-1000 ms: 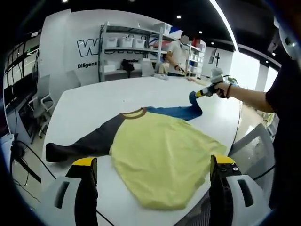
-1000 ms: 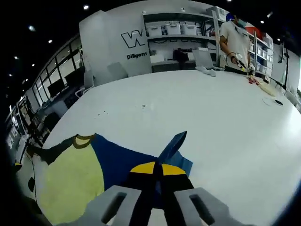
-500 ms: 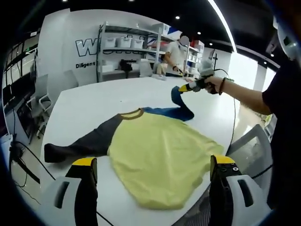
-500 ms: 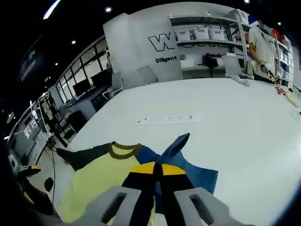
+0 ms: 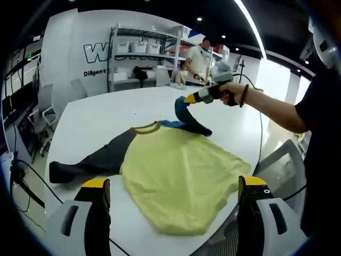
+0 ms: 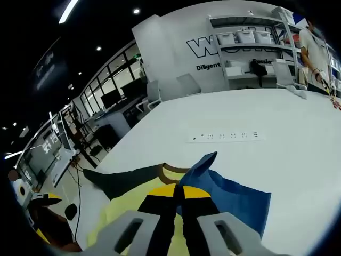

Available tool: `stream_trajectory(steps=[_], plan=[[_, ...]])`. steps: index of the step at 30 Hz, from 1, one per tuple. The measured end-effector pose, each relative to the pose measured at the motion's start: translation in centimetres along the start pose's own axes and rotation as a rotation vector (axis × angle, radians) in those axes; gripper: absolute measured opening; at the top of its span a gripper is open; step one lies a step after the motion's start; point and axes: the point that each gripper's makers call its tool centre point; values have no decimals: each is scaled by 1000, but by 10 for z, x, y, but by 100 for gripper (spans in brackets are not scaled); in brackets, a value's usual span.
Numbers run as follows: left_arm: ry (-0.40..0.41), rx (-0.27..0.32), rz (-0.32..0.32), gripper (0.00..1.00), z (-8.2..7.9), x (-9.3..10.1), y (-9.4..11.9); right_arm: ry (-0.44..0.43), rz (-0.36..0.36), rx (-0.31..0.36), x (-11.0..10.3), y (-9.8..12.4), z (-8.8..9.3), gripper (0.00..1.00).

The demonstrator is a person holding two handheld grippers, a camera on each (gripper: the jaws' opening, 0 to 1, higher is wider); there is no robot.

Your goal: Fold the garment on the visible template until the final outline fits inside the template.

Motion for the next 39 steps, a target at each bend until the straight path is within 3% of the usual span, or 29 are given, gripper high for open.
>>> stream_trajectory(steps=[12, 15, 20, 29, 31, 39], plan=[[-2, 4, -4, 99, 0, -3, 1, 139, -69, -64, -72, -44, 7, 0], [-2, 8, -10, 99, -1, -5, 1, 177, -82, -87, -86, -58, 14, 0], [4, 14, -11, 99, -1, -6, 2, 169, -114, -127, -103, -78, 30, 0], [11, 3, -19, 99, 4, -9, 5, 194, -140, -186, -120, -108, 54, 0], [13, 1, -24, 99, 5, -10, 6, 190, -146, -230, -121, -115, 67, 0], [18, 3, -27, 99, 6, -12, 8, 202, -179, -284, -122, -134, 97, 0]])
Point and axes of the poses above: the point that each gripper's makers call its tool centre point, and the gripper's own axes: y roughly backward along the fingers, x roughly to its right, z roughly out of its underside, and after that the axes turned 8 degrees about -z, right-handed
